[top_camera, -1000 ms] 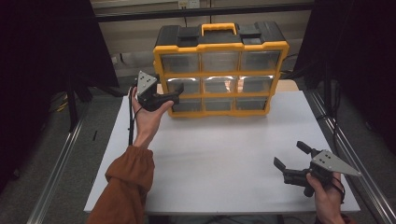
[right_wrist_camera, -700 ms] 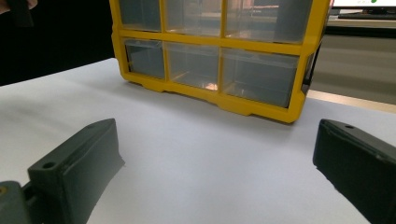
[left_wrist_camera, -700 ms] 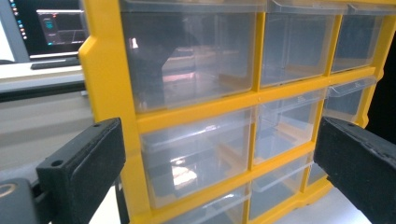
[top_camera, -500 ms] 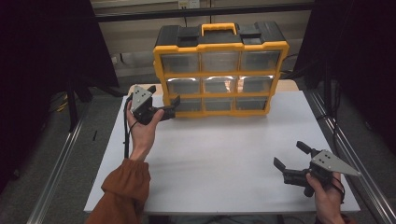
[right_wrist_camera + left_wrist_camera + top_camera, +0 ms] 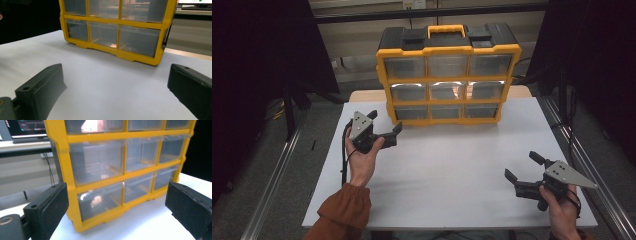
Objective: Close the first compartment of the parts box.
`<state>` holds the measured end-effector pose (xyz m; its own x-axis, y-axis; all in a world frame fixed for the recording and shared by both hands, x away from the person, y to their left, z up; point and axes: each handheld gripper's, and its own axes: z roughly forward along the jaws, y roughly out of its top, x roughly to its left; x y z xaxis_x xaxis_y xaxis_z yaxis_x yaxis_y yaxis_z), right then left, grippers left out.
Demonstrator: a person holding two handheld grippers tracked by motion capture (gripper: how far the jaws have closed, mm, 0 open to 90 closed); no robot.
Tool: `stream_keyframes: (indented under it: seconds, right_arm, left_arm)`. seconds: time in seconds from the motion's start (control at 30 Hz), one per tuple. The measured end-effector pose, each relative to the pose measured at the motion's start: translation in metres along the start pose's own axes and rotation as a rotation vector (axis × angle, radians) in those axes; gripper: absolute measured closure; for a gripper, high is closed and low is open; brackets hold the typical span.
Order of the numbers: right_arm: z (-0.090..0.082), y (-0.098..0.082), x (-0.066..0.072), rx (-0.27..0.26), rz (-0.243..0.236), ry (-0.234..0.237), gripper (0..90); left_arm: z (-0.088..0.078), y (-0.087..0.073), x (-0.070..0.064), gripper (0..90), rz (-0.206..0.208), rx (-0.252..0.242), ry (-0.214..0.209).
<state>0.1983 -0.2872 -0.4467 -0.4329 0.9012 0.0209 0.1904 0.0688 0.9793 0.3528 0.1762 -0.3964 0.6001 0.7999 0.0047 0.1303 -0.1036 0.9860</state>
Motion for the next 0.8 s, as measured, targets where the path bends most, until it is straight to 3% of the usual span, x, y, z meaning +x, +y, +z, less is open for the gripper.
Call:
stream_keyframes:
  seconds: [0.1, 0.37, 0.47, 0.53, 0.57, 0.8]
  right_arm:
    - [0.000, 0.000, 0.000, 0.000, -0.004, -0.001, 0.6]
    - [0.000, 0.000, 0.001, 0.004, -0.008, 0.000, 0.6]
    - [0.001, 0.000, 0.001, 0.005, -0.008, 0.001, 0.6]
    - [0.001, 0.000, 0.001, 0.005, -0.010, 0.001, 0.6]
    - [0.001, 0.000, 0.001, 0.006, -0.010, 0.001, 0.6]
    - [0.001, 0.000, 0.001, 0.011, -0.011, 0.003, 0.6]
  left_arm:
    - [-0.006, -0.009, -0.004, 4.9, -0.019, 0.003, -0.009]
    - [-0.023, -0.021, -0.007, 4.3, -0.018, 0.018, -0.025]
    - [-0.032, -0.025, -0.007, 4.3, -0.054, 0.019, -0.036]
    - [-0.035, -0.026, -0.008, 4.3, -0.051, 0.022, -0.024]
    - [-0.040, -0.030, -0.008, 4.3, -0.022, 0.019, -0.006]
    - [-0.061, -0.041, 0.001, 5.2, -0.046, 0.033, 0.037]
